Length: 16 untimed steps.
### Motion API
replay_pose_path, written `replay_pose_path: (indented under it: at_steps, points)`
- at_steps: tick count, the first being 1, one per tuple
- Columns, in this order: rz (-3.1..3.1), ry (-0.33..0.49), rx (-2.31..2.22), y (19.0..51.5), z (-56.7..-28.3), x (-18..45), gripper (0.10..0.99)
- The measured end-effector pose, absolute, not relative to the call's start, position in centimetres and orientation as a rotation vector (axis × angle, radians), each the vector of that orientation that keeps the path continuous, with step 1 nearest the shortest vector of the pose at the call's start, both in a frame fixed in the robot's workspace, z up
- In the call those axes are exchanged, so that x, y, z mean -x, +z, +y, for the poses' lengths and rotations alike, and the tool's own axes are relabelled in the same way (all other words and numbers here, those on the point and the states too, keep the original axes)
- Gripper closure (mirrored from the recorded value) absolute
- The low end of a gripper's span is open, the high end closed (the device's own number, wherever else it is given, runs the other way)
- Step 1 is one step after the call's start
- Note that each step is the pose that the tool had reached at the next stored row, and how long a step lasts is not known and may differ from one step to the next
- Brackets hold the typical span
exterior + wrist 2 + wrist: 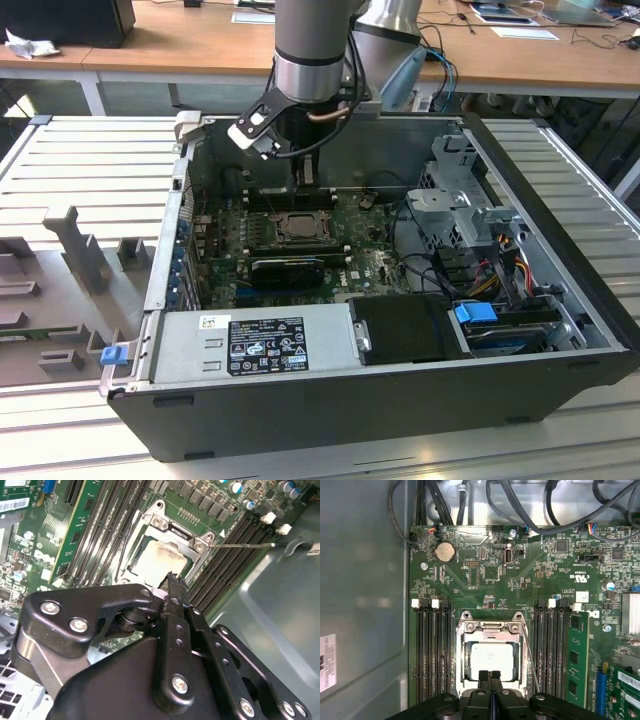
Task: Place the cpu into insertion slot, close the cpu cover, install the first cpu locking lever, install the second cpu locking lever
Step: 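Install the first cpu locking lever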
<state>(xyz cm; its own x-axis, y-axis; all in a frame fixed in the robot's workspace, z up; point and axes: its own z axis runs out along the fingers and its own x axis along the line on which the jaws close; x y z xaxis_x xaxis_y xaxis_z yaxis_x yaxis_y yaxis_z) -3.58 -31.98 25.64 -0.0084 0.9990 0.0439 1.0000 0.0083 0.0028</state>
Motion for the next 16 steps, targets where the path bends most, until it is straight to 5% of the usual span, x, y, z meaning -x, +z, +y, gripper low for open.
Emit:
replay_pose_path:
  at_steps: [6, 16]
  points:
    - [-2.211, -0.049, 2.192, 28.4, -32.0, 3.6, 0.98]
    - [-2.402, -0.045, 1.976, 28.4, -32.0, 3.6, 0.98]
